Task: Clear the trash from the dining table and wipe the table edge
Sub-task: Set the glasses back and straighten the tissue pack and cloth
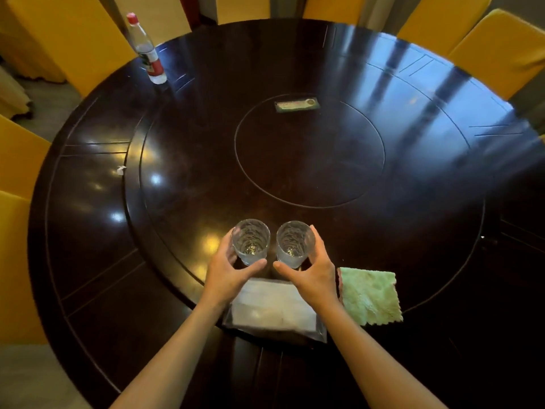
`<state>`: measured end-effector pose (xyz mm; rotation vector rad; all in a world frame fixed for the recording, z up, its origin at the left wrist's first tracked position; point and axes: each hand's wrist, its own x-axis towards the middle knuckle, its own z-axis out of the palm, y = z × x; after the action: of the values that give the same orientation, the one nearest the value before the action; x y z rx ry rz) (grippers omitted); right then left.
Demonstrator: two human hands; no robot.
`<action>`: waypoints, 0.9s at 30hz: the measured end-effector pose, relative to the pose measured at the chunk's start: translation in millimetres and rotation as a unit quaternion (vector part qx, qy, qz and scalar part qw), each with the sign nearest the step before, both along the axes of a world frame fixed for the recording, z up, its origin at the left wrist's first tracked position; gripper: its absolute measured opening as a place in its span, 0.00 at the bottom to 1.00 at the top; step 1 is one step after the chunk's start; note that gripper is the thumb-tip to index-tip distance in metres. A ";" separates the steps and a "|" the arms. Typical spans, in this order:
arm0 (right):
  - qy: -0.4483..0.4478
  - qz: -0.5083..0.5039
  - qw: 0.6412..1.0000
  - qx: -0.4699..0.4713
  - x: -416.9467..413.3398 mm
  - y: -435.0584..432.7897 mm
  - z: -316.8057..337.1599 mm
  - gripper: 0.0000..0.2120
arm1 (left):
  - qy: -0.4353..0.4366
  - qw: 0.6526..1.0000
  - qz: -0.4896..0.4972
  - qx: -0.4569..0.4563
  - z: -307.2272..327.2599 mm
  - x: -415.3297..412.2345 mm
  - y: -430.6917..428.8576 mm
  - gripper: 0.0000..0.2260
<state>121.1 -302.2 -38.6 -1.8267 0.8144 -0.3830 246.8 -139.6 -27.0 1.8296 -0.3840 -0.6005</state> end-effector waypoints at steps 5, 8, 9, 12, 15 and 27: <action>0.001 -0.040 0.999 0.018 13.3 3.2 -14.0 0.46 | -0.016 1.000 0.002 -0.015 -13.1 8.4 -5.3 0.37; -0.005 -0.055 0.998 0.021 18.3 3.8 -20.3 0.40 | -0.027 1.000 -0.003 -0.011 -17.8 12.8 -8.7 0.38; -0.006 -0.055 0.998 0.019 20.5 3.2 -20.7 0.38 | -0.029 0.999 -0.006 -0.012 -19.6 14.7 -10.7 0.38; -0.003 -0.057 0.998 0.022 26.8 -1.4 -20.6 0.35 | -0.009 1.000 -0.003 -0.026 -23.2 21.9 -19.3 0.35; 0.007 -0.081 0.995 0.053 33.2 -12.3 -17.9 0.33 | 0.044 0.997 0.029 -0.048 -16.3 30.8 -32.6 0.32; 0.032 -0.159 0.983 0.091 -1.0 -49.3 23.8 0.27 | 0.174 0.979 -0.007 -0.103 24.0 6.4 -60.6 0.30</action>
<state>120.1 -351.6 -14.9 -1.5473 1.1542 -0.4394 253.1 -200.2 -3.1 1.4901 -0.2153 -0.8424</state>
